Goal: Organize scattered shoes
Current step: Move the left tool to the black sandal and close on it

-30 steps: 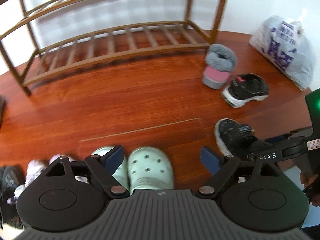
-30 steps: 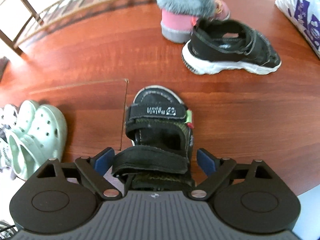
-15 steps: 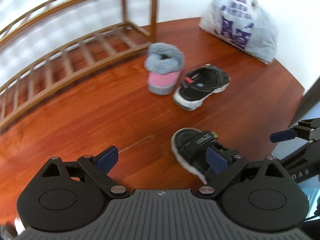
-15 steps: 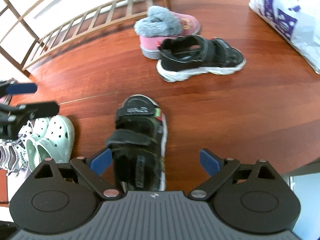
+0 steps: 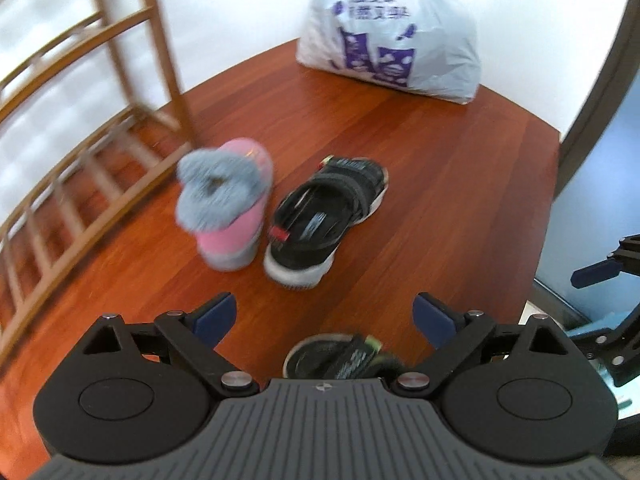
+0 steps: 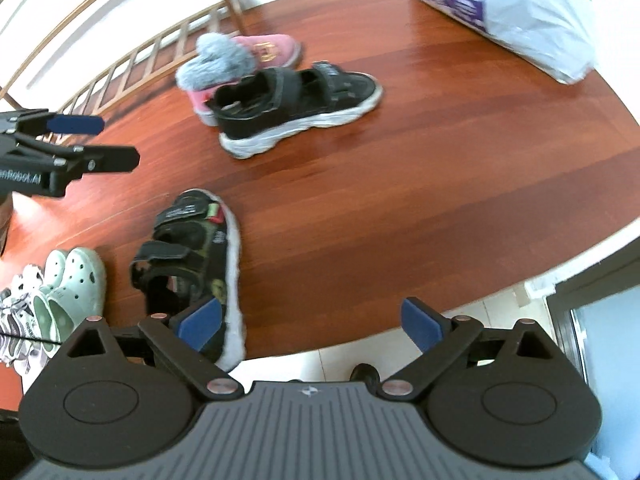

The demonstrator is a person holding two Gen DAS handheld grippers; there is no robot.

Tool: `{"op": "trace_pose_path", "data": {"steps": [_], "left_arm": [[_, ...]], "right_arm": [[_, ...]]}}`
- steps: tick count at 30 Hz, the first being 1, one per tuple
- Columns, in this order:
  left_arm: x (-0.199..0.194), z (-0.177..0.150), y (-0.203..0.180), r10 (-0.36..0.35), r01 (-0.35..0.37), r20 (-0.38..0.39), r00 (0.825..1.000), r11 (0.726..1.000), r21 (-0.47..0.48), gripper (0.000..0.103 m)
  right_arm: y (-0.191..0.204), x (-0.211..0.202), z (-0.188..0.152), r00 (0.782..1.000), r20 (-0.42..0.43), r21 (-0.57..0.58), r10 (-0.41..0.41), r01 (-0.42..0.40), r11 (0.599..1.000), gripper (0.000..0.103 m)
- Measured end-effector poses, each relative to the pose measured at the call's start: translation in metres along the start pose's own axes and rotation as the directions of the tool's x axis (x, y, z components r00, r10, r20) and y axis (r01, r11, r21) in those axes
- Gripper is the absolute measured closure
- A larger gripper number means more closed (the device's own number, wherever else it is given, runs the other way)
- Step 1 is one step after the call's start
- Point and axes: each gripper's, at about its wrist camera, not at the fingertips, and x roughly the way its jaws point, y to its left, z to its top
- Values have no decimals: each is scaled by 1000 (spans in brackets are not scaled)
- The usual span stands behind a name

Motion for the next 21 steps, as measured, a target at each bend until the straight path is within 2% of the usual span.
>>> {"op": "trace_pose_path", "data": {"steps": [3,8,21], "left_arm": [[17,18,-4,-31,32,-16,999,998,59,7],[43,38,-15,-29,37,-51,998,987,160,7],[104,69,-11,-33,74,-138,990,950,304,6]], "right_arm": [[-17,-6,-6,1000,11,38,-11,11,999,4],[-46,-14,-14,999,29,112,-32,29,993,4],[-96,-21,-38,997,27,256,-76,67,964,3]]}}
